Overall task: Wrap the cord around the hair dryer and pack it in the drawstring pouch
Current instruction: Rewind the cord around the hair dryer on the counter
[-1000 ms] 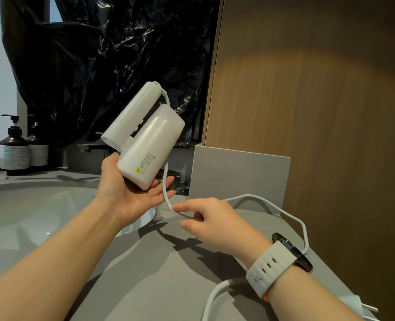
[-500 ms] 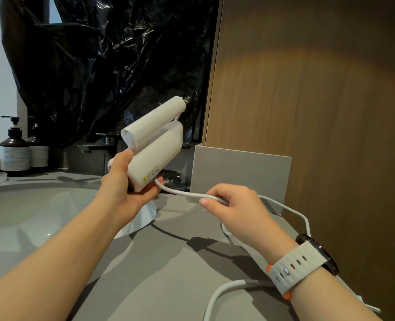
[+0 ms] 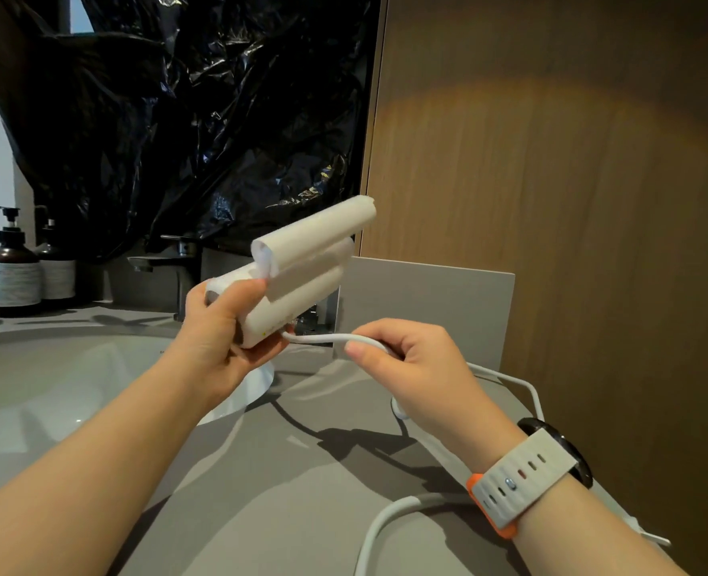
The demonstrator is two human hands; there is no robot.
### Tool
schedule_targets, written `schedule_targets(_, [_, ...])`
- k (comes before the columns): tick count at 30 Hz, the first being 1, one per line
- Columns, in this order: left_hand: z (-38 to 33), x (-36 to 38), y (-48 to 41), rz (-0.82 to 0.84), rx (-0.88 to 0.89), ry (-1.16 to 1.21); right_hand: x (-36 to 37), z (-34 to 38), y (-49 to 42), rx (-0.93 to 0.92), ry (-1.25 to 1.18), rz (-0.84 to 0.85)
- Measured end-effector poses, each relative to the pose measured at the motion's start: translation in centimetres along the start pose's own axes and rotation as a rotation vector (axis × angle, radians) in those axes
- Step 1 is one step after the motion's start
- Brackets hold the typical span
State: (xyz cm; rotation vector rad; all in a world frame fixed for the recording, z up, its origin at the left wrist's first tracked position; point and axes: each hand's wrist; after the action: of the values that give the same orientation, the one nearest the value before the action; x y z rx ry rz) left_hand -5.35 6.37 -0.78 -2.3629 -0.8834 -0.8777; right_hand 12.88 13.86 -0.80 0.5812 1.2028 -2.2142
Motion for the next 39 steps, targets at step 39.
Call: schedule_targets(39, [0.7, 0.2, 1.7, 0.584, 0.141, -0.684, -0.2, -1.6, 0.0, -0.174, 0.426, -0.416])
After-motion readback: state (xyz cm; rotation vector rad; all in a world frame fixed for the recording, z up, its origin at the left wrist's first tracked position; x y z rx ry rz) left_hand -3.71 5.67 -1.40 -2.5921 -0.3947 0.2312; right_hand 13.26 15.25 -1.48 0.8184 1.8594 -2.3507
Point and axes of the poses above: each hand's wrist, its own y-axis away from the middle knuckle, its own x-axis out of the palm, z = x × y, and after that the axes turned 12 degrees about y, right-handed
